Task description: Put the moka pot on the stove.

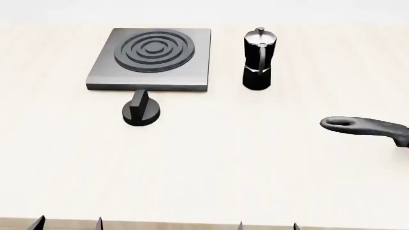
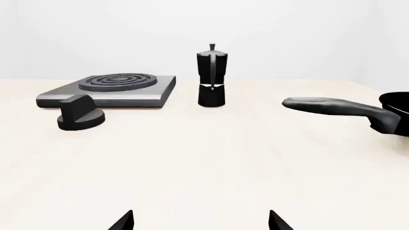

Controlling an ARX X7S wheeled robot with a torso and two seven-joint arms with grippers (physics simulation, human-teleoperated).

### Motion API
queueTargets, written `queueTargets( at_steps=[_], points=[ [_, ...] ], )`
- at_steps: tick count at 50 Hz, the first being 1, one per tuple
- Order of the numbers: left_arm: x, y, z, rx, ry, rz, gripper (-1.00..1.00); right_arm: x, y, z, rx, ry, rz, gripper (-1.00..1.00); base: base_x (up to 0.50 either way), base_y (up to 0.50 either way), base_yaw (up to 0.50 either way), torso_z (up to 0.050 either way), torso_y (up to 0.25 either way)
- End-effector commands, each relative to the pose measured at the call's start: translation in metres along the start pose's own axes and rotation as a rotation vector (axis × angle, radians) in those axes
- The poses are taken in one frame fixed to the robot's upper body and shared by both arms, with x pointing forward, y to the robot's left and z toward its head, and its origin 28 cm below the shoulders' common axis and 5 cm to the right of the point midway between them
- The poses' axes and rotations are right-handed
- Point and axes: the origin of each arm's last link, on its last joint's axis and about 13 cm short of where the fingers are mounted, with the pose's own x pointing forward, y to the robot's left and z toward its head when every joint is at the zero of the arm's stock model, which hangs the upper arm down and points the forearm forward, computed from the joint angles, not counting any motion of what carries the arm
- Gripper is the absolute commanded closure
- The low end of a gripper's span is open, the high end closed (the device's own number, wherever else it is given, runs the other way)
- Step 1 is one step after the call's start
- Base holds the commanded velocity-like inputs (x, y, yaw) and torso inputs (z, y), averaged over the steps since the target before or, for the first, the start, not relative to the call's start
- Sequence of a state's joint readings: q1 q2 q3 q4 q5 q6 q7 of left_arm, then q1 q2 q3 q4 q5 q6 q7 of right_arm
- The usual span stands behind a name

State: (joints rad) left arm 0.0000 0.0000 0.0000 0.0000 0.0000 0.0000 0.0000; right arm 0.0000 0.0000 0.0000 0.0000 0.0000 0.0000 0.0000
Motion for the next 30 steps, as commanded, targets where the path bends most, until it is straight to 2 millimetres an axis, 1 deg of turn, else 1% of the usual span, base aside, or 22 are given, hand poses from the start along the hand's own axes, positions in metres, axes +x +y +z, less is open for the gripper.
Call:
queueTargets(
  at_steps=[1,2,6,8,12,16,17,20,21,22,23,24,25,30],
  points=[
    [0.0,0.0,0.0,0.0,0.0,0.0,-1.0,0.001,0.0,-0.003,-0.037,-0.002,0.001,-1.0,0.0,0.0,0.0,0.0,0.0],
    [0.0,0.0,-0.001,0.002,-0.001,-0.009,-1.0,0.0,0.0,-0.001,-0.005,0.001,-0.003,-1.0,0.0,0.0,0.0,0.0,0.0],
    [-0.001,0.0,-0.004,0.015,-0.01,-0.027,-1.0,-0.002,0.001,-0.003,-0.007,0.001,0.023,-1.0,0.0,0.0,0.0,0.0,0.0],
    [-0.001,-0.001,0.002,0.013,-0.008,-0.029,-1.0,-0.001,0.001,-0.002,-0.002,0.004,0.018,-1.0,0.0,0.0,0.0,0.0,0.0],
    [-0.002,-0.001,0.001,0.016,-0.009,-0.035,-1.0,-0.001,-0.001,-0.004,-0.005,0.006,0.013,-1.0,0.0,0.0,0.0,0.0,0.0],
    [-0.003,-0.001,0.001,0.017,-0.013,-0.041,-1.0,0.001,0.0,-0.002,-0.073,0.026,-0.029,-1.0,0.0,0.0,0.0,0.0,0.0],
    [-0.003,-0.001,0.001,0.016,-0.017,-0.044,-1.0,0.001,0.002,0.001,-0.09,0.018,-0.041,-1.0,0.0,0.0,0.0,0.0,0.0],
    [-0.003,-0.001,0.001,0.017,-0.025,-0.045,-1.0,-0.001,0.004,0.008,-0.042,0.0,-0.018,-1.0,0.0,0.0,0.0,0.0,0.0],
    [-0.004,-0.001,0.002,0.016,-0.03,-0.043,-1.0,-0.001,0.004,0.009,-0.044,-0.007,-0.012,-1.0,0.0,0.0,0.0,0.0,0.0],
    [-0.005,0.0,-0.004,0.01,-0.032,-0.043,-1.0,-0.001,0.004,0.01,-0.044,-0.008,-0.009,-1.0,0.0,0.0,0.0,0.0,0.0],
    [-0.005,0.0,-0.005,0.008,-0.035,-0.043,-1.0,-0.002,0.004,0.01,-0.039,-0.013,-0.006,-1.0,0.0,0.0,0.0,0.0,0.0],
    [-0.005,0.0,0.0,0.009,-0.04,-0.044,-1.0,-0.002,0.004,0.011,-0.045,-0.018,-0.001,-1.0,0.0,0.0,0.0,0.0,0.0],
    [-0.006,0.0,-0.004,0.008,-0.041,-0.043,-1.0,-0.002,0.005,0.011,-0.045,-0.016,-0.001,-1.0,0.0,0.0,0.0,0.0,0.0],
    [-0.006,-0.001,-0.002,0.008,-0.052,-0.047,-1.0,-0.002,0.005,0.012,-0.039,-0.017,-0.002,-1.0,0.0,0.0,0.0,0.0,0.0]
  ],
)
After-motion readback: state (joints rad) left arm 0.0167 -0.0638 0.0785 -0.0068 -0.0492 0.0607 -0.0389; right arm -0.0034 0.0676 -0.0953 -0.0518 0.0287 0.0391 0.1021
